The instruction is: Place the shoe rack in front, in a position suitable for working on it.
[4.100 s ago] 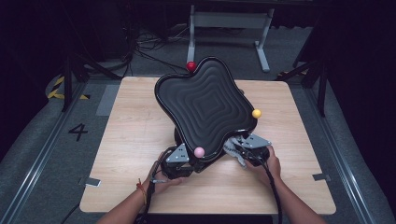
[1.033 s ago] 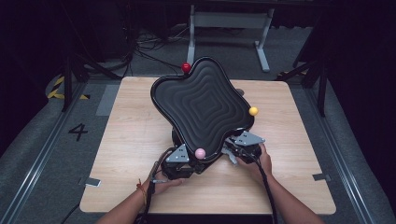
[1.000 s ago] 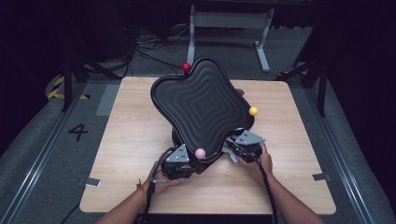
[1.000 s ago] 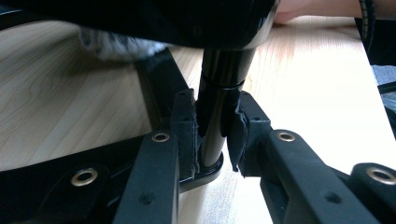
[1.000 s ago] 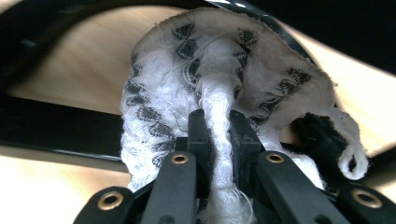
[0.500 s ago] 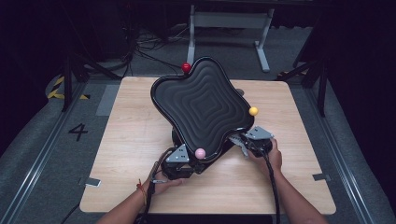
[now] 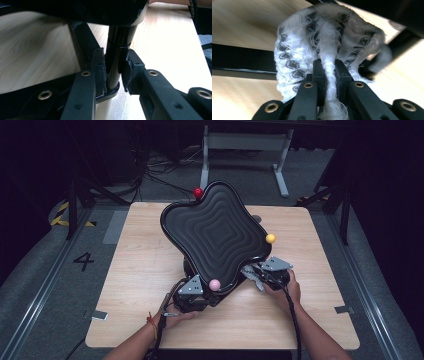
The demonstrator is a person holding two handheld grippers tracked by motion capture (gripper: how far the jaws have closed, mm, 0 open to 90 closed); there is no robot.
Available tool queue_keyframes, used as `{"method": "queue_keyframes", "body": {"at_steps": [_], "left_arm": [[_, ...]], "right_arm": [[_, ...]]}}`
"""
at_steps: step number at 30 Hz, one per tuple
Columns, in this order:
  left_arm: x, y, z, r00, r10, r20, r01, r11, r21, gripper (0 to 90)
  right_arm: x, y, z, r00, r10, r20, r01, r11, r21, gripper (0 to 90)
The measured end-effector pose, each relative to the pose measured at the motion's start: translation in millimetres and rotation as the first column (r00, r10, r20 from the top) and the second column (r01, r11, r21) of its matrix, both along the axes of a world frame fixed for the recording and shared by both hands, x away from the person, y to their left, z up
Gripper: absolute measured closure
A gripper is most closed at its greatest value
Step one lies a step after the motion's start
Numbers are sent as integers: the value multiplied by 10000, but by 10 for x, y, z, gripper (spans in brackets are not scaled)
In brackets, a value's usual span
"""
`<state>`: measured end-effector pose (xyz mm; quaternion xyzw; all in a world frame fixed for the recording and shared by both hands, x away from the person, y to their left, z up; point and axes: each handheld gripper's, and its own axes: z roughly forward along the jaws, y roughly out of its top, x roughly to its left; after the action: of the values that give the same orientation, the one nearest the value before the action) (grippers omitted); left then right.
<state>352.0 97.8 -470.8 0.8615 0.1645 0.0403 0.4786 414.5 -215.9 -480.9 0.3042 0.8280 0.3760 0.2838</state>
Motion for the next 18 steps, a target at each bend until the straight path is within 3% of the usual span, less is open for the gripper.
{"method": "queue_keyframes", "body": {"at_steps": [10, 18], "left_arm": [[-3, -4, -2, 10000, -15, -2, 15, 10000, -10, 737], [-6, -6, -2, 10000, -1, 31, 1, 10000, 1, 737]], "right_arm": [[-182, 210, 9, 9932, 1158, -155, -1154, 9931, 217, 822], [-422, 478, 16, 9678, 2475, -462, -2454, 9683, 463, 821]]}}
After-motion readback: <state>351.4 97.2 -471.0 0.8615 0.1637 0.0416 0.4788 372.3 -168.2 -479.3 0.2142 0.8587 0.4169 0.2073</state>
